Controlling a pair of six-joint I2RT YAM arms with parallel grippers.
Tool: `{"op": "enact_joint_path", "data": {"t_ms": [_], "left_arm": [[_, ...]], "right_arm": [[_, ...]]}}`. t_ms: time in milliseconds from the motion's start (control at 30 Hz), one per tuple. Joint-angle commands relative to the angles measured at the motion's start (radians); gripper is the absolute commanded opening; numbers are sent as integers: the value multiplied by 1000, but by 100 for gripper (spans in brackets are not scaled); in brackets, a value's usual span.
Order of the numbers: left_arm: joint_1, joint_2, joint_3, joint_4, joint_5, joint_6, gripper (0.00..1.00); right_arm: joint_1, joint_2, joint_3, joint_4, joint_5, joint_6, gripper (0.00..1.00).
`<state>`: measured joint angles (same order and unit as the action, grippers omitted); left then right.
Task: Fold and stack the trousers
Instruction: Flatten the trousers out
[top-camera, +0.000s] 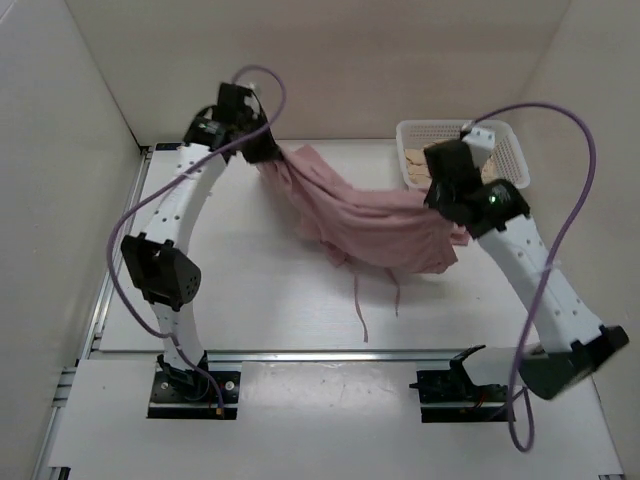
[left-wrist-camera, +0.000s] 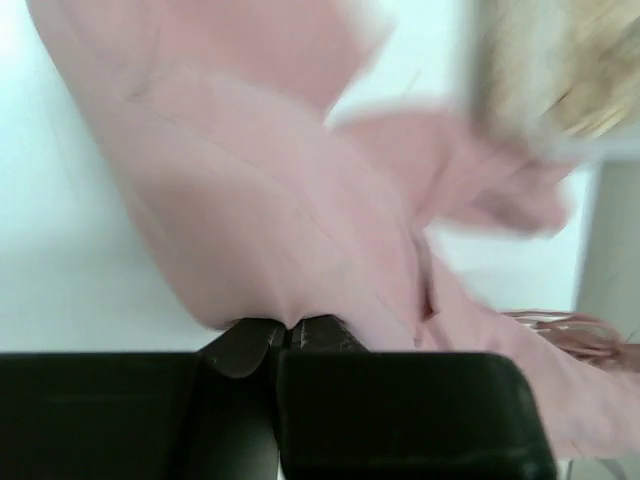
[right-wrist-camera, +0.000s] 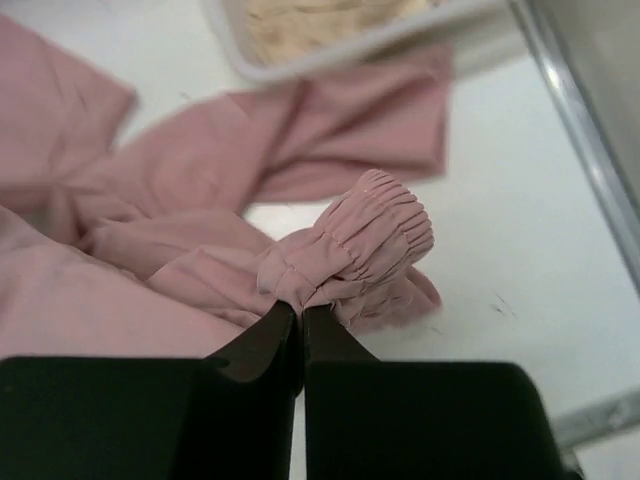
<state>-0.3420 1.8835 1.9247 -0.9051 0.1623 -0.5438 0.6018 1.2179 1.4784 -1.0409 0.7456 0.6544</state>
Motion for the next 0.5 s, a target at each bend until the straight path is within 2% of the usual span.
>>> {"op": "enact_joint_path", "data": {"t_ms": [0, 33, 67, 133, 167, 233, 267, 367, 400, 433, 467], "left_arm": [[52, 3, 343, -196, -46, 111, 11], [85, 17, 426, -227, -34, 122, 11], [106, 26, 562, -270, -9, 122, 11], [142, 10, 622, -281, 25, 122, 11], [168, -21, 556, -256, 35, 122, 11], [169, -157, 403, -154, 36, 122, 11], [169, -205, 232, -128, 58, 122, 11], [146, -383, -2, -85, 59, 102, 11], [114, -435, -188, -65, 59, 88, 17], [100, -549, -288, -46, 59, 70, 33], [89, -611, -388, -20, 77, 59, 56]], "right_arm": [[-215, 130, 227, 238, -284, -238, 0], [-300, 170, 373, 239, -349, -239, 0], [-328, 243, 451, 228, -401, -239, 0], [-375, 287, 581, 194, -472, -239, 0], [-375, 287, 638, 194, -495, -227, 0], [-384, 253, 613, 194, -496, -202, 0], [-398, 183, 506, 208, -505, -202, 0], [-419, -32, 227, 255, -477, -170, 0], [-428, -91, 126, 266, -465, -159, 0], [-439, -150, -76, 266, -445, -133, 0], [-439, -267, -180, 257, -427, -119, 0]]}}
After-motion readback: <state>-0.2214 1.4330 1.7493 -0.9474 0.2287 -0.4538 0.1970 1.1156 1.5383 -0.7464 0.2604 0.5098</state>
